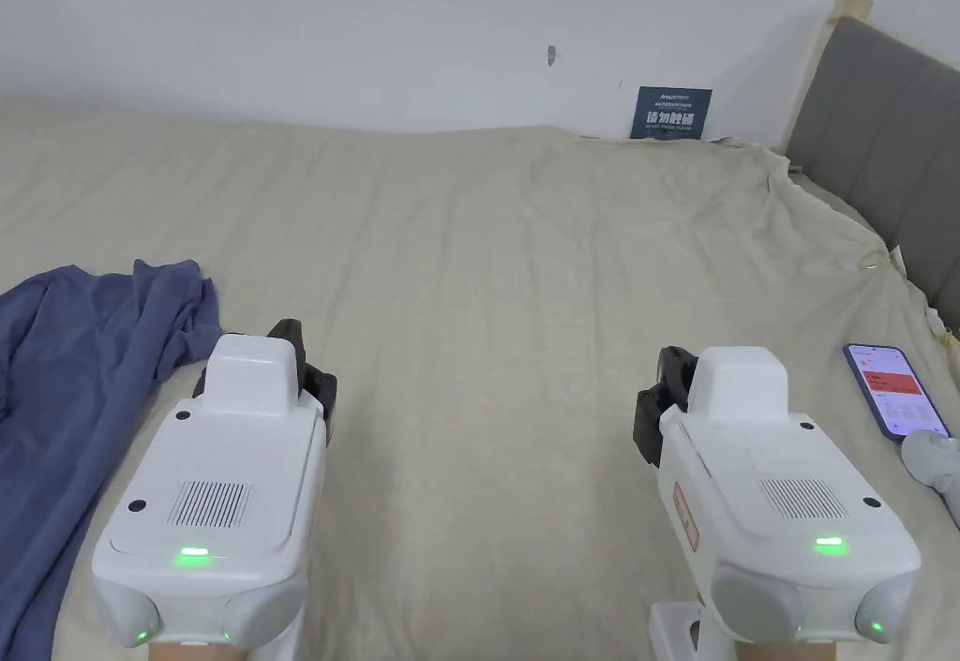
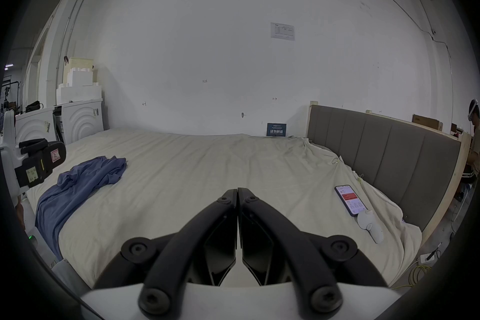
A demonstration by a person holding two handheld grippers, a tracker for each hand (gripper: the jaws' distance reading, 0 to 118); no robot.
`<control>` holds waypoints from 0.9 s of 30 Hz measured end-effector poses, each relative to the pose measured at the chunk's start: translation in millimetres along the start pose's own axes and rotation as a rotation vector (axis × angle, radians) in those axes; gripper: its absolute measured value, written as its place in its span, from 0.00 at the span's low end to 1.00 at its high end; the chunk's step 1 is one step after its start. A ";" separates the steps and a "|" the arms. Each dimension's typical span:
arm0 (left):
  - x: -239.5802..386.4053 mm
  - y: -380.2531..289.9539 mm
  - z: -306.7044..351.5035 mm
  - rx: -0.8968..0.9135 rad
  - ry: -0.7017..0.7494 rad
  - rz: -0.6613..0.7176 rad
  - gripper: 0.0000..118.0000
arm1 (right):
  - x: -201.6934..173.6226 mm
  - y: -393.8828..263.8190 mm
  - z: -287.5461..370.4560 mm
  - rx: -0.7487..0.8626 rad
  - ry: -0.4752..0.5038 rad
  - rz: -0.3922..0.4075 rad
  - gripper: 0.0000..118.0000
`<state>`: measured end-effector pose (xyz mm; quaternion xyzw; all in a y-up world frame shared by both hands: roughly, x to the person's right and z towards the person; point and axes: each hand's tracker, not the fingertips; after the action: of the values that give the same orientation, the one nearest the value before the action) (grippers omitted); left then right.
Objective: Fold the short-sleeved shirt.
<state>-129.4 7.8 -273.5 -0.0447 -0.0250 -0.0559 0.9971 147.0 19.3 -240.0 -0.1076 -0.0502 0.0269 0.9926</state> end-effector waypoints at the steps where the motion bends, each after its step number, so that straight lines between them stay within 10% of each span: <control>1: -0.3 0.2 0.2 0.000 0.000 0.000 0.00 | 0.0 0.3 0.0 0.001 0.000 0.000 0.00; 27: 0.1 3.6 0.7 0.007 -0.005 -0.011 0.00 | 0.2 0.4 1.3 0.006 0.001 0.023 0.00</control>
<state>-128.9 11.4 -273.0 -0.0413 -0.0277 -0.0610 0.9969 147.1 20.0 -238.8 -0.1053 -0.0481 0.0381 0.9925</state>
